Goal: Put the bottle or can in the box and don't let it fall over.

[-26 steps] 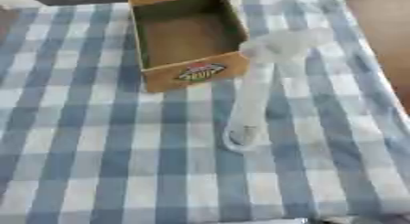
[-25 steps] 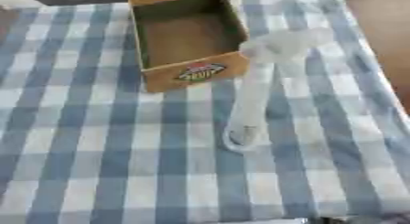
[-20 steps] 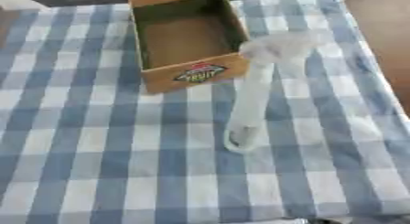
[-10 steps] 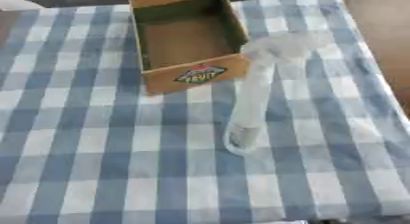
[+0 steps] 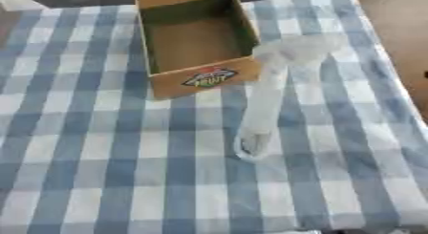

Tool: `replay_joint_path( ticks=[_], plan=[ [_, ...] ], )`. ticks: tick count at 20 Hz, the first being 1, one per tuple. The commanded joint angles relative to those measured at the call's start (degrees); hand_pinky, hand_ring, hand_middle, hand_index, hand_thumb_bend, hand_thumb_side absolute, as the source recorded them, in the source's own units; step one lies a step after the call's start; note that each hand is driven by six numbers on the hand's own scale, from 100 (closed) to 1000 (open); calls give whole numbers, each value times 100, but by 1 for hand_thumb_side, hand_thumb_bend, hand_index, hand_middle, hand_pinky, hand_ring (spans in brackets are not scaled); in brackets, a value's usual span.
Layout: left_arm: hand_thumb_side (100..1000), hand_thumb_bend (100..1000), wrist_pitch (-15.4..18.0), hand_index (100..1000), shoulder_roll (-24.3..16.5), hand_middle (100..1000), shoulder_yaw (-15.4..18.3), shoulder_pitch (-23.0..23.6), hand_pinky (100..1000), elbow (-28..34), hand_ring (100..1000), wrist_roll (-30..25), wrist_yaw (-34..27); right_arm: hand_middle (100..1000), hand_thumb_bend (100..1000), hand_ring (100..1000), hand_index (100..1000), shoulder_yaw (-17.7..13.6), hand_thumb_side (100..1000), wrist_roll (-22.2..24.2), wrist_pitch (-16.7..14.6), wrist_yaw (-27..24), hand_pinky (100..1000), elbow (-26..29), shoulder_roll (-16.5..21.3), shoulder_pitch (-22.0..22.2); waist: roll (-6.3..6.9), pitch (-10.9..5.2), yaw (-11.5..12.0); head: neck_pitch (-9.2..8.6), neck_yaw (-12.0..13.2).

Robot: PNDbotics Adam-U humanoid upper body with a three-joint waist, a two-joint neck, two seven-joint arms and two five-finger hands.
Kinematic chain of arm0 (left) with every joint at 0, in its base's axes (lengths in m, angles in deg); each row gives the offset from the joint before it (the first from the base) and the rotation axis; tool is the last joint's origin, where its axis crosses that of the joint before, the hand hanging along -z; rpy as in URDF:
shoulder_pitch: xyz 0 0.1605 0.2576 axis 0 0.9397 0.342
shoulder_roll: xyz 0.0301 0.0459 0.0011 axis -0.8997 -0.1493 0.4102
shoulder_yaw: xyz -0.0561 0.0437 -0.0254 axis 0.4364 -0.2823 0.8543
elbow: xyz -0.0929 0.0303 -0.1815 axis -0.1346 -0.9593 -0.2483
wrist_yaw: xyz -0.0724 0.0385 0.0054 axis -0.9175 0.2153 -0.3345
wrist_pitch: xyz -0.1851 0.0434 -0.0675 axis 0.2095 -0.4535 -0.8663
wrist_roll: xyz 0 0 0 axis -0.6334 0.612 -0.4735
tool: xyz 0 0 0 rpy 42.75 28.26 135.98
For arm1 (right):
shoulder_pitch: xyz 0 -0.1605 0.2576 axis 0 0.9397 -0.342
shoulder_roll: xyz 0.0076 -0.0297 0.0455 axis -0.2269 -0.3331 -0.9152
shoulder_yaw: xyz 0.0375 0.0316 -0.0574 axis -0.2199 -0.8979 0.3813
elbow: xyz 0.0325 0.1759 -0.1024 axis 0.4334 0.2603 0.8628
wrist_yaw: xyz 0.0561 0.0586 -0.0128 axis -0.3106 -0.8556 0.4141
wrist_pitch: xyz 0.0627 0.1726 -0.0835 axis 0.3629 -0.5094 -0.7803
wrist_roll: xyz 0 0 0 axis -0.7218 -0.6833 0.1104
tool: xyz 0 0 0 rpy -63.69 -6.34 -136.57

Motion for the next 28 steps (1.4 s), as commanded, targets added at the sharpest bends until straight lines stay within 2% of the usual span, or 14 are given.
replay_joint_path(
  ticks=[1,10,17,28],
  plan=[
    [406,646,11,863,-160,712,31,-29,1000,91,510,3,30,1000,100,976,936,117,771,180,-26,201,812,201,348,58,-15,-89,7,-83,-27],
    [406,647,8,862,-154,712,15,-36,1000,88,511,-16,24,1000,100,978,945,506,763,551,7,334,812,232,445,101,-17,-84,33,-125,-61],
    [405,646,4,862,-146,712,5,-40,1000,86,512,-32,18,1000,100,978,942,667,742,569,165,269,809,159,389,-92,-29,-85,52,-135,-76],
    [405,646,-4,862,-135,711,-9,-52,1000,85,513,-48,12,1000,100,995,938,1038,706,716,379,543,812,-2,222,-399,-50,-81,80,-141,-101]
  ],
)
